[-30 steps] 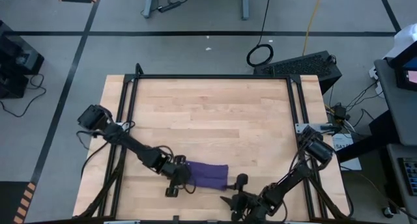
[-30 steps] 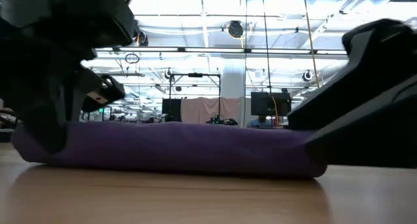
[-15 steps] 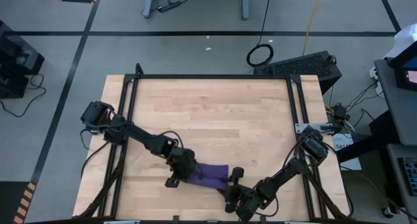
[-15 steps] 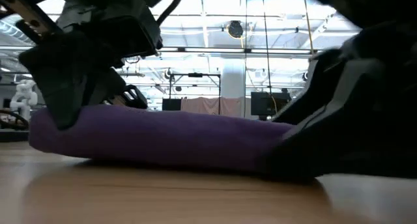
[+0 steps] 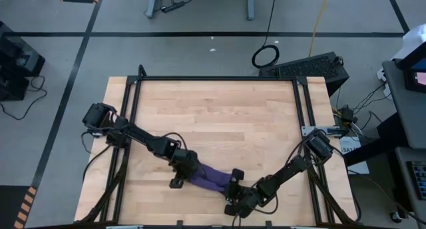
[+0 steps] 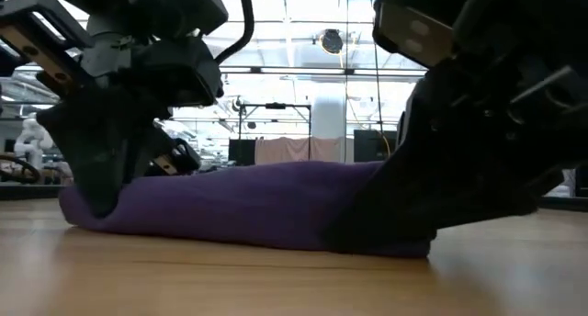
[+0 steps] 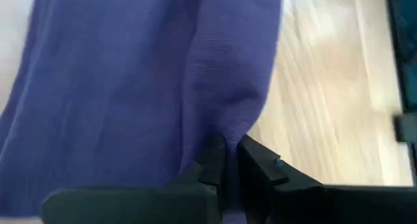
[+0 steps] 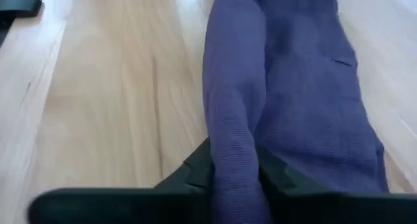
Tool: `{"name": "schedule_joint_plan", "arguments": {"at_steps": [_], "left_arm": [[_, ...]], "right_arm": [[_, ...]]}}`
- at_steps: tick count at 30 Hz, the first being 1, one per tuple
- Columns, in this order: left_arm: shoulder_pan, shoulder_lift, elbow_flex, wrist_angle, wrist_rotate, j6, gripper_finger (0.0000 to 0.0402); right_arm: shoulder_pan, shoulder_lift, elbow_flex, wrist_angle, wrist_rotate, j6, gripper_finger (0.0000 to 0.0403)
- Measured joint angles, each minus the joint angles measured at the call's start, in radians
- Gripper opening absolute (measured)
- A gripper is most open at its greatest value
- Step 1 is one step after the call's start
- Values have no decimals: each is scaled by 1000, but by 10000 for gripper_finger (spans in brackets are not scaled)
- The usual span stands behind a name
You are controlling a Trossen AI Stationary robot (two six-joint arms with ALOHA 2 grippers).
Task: Roll towel
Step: Roll the purple towel
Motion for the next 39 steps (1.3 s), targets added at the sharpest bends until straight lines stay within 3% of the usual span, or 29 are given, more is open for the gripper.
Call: {"name": "schedule_joint_plan", "arguments": {"at_steps": [6,11,15,19,27,39], "left_arm": [[-38,-21,-5,1,-66,-20,117],[-46,-108,-6,-66,-112,-11,203],[-88,-199,-6,-112,-214,-31,242],[-237,-225,-45,-20,-394,-75,249],[-502,-133,-66,168,-845,-38,249],[-503,-10,-66,177,-861,-22,247]], "right_arm": [[-2,0,0,0,-50,46,16],[15,1,0,-4,-57,121,24],[34,2,-2,-13,-65,171,28],[52,3,-2,-7,-65,248,22],[59,3,-3,14,-73,329,27],[54,4,-4,63,-76,299,29]]}}
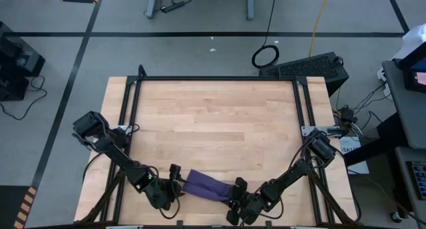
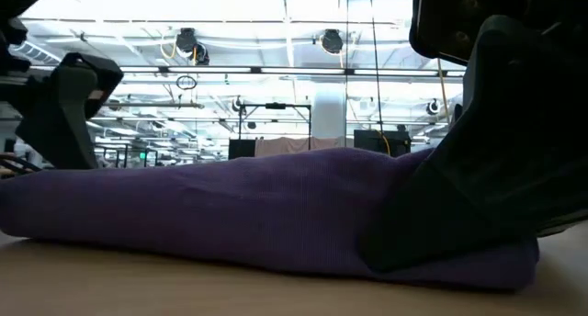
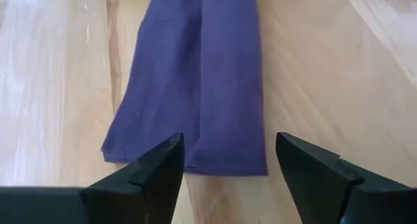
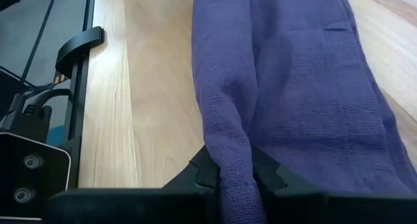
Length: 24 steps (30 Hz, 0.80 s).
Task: Roll towel
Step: Roll the purple towel
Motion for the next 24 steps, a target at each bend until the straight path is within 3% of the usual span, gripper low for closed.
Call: {"name": "schedule_joint_plan", "arguments": {"at_steps": [5,11,13,24], "left_arm": [[39,2,0,-19,69,-62,195],[91,2,0,-42,152,-76,50],[109,1,0,-43,187,-67,18],[194,-33,1,-64,557,-229,15]], "right_arm": [[-9,0,0,6,1,-32,29],[-25,4,-2,62,0,-170,32],[-28,4,-2,76,0,-204,40],[-12,-103,-4,-20,-5,-321,160]]}}
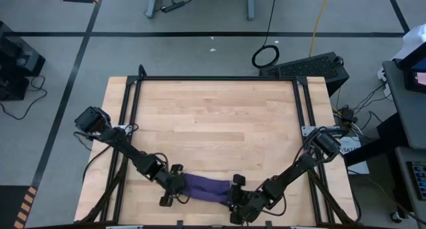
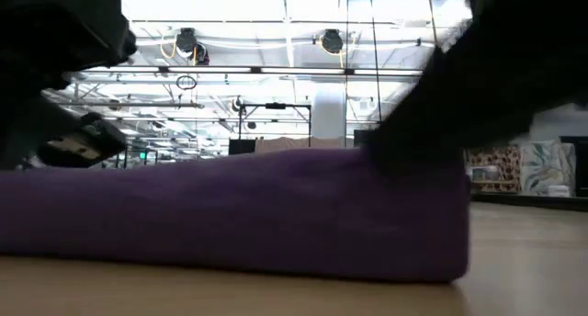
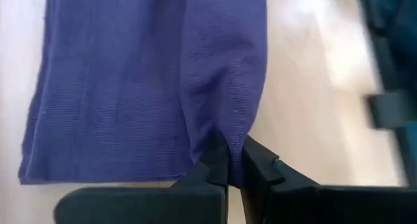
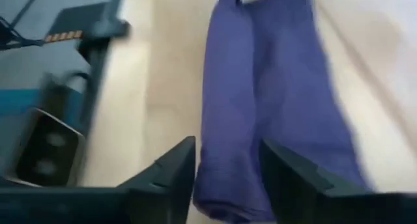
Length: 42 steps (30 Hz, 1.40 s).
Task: Roll towel
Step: Roll the purple towel
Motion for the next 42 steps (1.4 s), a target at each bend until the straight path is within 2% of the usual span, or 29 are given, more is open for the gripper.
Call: {"name": "schedule_joint_plan", "arguments": {"at_steps": [4,8,16,21,26,31,36,42], "left_arm": [[34,-12,-1,-2,101,-70,14],[67,-12,-1,-5,128,-80,13],[135,-12,-1,7,291,-114,12],[164,-12,-1,1,323,-114,12],[174,-12,-1,1,324,-114,11],[175,-12,-1,1,301,-113,18],[171,-12,-1,-1,184,-113,61],[170,-14,-1,3,107,-112,141]], "right_arm": [[33,-16,2,0,22,-106,186],[74,-5,2,34,87,-173,188],[114,114,3,337,220,-411,194],[109,152,3,360,324,-426,201],[99,153,3,351,330,-402,201],[75,153,4,261,328,-275,201],[57,153,4,176,300,-162,201],[57,156,5,101,301,-66,201]]}}
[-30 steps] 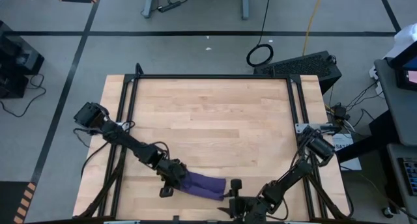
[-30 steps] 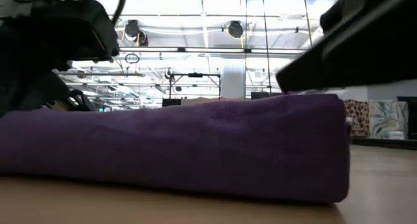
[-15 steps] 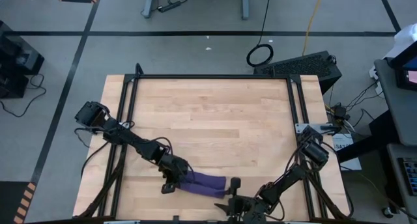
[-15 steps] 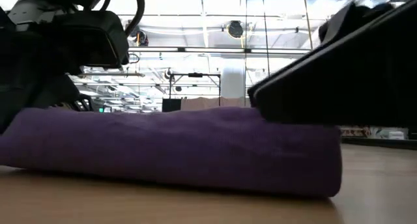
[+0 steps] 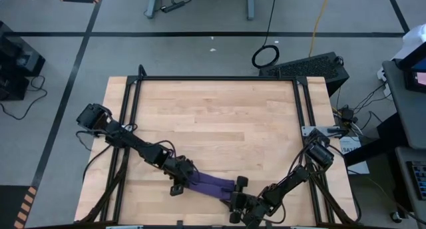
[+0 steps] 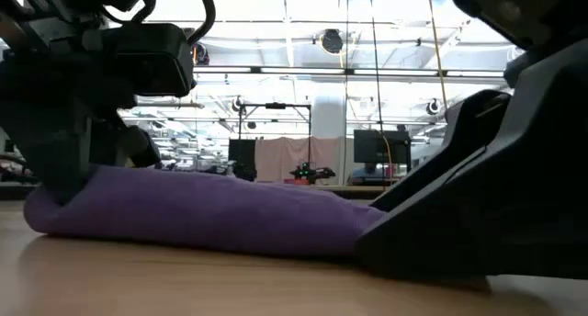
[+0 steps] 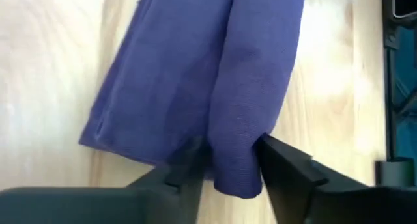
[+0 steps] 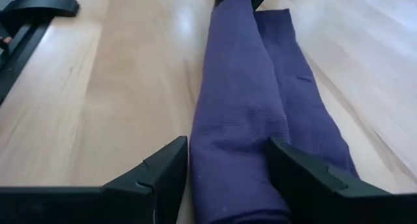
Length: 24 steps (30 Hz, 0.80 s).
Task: Roll towel
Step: Roll the purple towel
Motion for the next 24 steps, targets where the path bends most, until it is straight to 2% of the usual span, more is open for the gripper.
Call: {"name": "schedule_joint_plan", "arguments": {"at_steps": [4,8,11,16,24], "left_arm": [[-3,-29,0,0,-15,28,194],[-25,-97,0,-8,-50,38,227],[-83,-146,0,-25,-176,110,234],[-235,-135,1,3,-490,283,234],[-389,26,0,118,-744,345,234]], "right_arm": [[0,0,1,-14,4,15,201],[0,0,1,-18,4,16,201],[0,0,1,-19,3,19,201],[0,0,1,-20,3,20,195],[0,0,0,-19,3,24,165]]}}
